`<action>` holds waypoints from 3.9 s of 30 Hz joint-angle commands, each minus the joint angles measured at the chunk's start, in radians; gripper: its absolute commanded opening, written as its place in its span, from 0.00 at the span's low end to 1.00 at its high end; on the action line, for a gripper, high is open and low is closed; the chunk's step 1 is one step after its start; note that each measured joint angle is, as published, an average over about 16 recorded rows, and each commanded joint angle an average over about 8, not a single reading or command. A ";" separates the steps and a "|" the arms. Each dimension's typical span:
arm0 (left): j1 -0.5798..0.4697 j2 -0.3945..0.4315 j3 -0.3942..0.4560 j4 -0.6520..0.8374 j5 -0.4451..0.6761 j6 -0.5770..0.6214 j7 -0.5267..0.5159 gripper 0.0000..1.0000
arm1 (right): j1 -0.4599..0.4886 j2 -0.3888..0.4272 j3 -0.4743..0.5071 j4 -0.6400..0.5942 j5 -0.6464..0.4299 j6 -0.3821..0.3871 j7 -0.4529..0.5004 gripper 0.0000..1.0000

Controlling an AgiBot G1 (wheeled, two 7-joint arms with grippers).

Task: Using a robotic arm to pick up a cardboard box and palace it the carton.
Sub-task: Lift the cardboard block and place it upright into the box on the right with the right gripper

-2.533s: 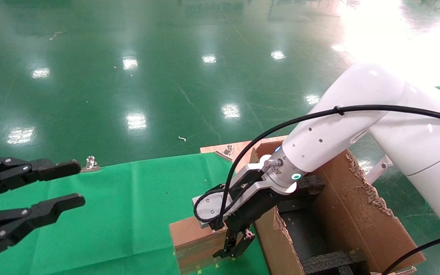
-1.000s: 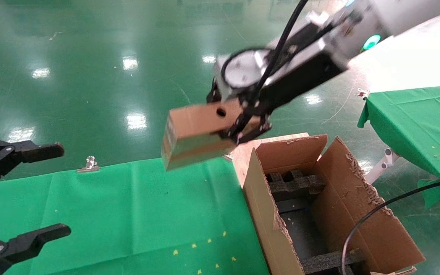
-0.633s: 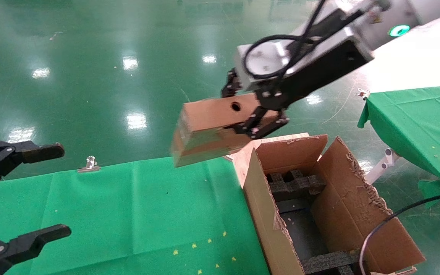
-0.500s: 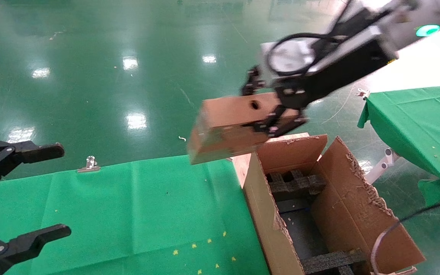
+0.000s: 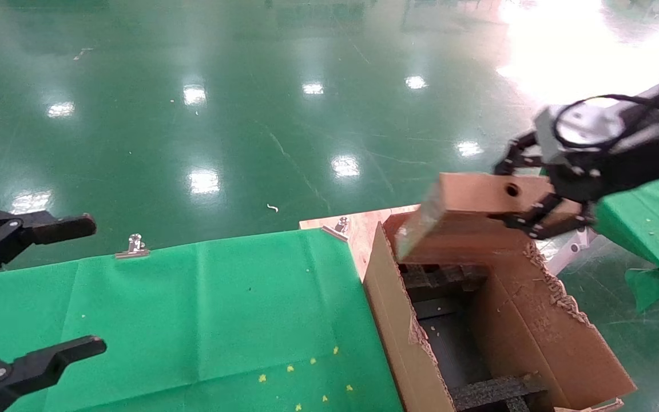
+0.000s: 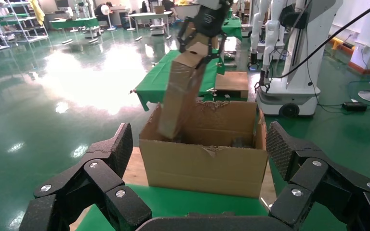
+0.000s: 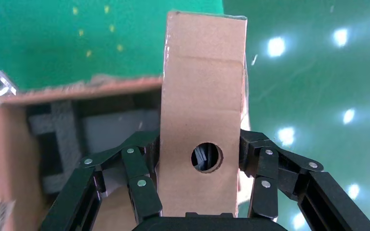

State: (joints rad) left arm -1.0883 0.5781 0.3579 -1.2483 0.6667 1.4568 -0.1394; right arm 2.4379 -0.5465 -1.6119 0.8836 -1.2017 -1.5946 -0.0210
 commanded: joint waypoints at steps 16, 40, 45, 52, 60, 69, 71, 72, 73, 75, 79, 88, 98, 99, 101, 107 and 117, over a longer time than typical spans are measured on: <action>0.000 0.000 0.000 0.000 0.000 0.000 0.000 1.00 | 0.049 0.078 -0.175 -0.003 0.013 0.026 0.084 0.00; 0.000 0.000 0.000 0.000 0.000 0.000 0.000 1.00 | -0.038 0.141 -0.238 0.077 -0.047 0.229 0.609 0.00; 0.000 0.000 0.000 0.000 0.000 0.000 0.000 1.00 | -0.045 0.181 -0.275 0.197 -0.129 0.302 0.917 0.00; 0.000 0.000 0.000 0.000 0.000 0.000 0.000 1.00 | -0.049 0.238 -0.315 0.369 -0.265 0.385 1.293 0.00; 0.000 0.000 0.000 0.001 0.000 -0.001 0.000 1.00 | -0.052 0.270 -0.324 0.448 -0.303 0.429 1.406 0.00; 0.000 0.000 0.000 0.001 0.000 -0.001 0.000 1.00 | -0.056 0.255 -0.324 0.423 -0.294 0.421 1.403 0.00; 0.000 0.000 0.000 0.001 0.000 -0.001 0.000 1.00 | -0.061 0.248 -0.328 0.425 -0.303 0.424 1.426 0.00; 0.000 0.000 0.000 0.001 0.000 -0.001 0.000 1.00 | -0.064 0.244 -0.331 0.428 -0.311 0.427 1.442 0.00; 0.000 0.000 0.000 0.001 0.000 -0.001 0.000 1.00 | -0.067 0.240 -0.335 0.431 -0.322 0.430 1.458 0.00; 0.000 0.000 0.000 0.001 0.000 -0.001 0.000 1.00 | -0.074 0.231 -0.343 0.440 -0.347 0.436 1.493 0.00; 0.000 0.000 0.000 0.001 0.000 -0.001 0.000 1.00 | -0.089 0.211 -0.360 0.456 -0.407 0.448 1.559 0.00; 0.000 0.000 0.000 0.001 0.000 -0.001 0.000 1.00 | -0.125 0.175 -0.386 0.464 -0.481 0.473 1.667 0.00; 0.000 0.000 0.000 0.001 -0.001 -0.001 0.000 1.00 | -0.176 0.136 -0.409 0.464 -0.525 0.512 1.753 0.00; 0.000 0.000 0.000 0.001 -0.001 -0.001 0.000 1.00 | -0.182 0.132 -0.411 0.464 -0.530 0.517 1.761 0.00; 0.000 0.000 0.000 0.001 -0.001 -0.001 0.000 1.00 | -0.193 0.124 -0.415 0.464 -0.538 0.529 1.774 0.00; 0.000 0.000 0.000 0.001 -0.001 -0.001 0.000 1.00 | -0.227 0.110 -0.421 0.464 -0.545 0.573 1.786 0.00; 0.000 0.000 0.000 0.001 -0.001 -0.001 0.000 1.00 | -0.245 0.093 -0.419 0.456 -0.584 0.627 1.839 0.00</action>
State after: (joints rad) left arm -1.0879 0.5777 0.3582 -1.2475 0.6662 1.4560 -0.1390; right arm 2.1917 -0.4516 -2.0318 1.3406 -1.7826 -0.9707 1.8131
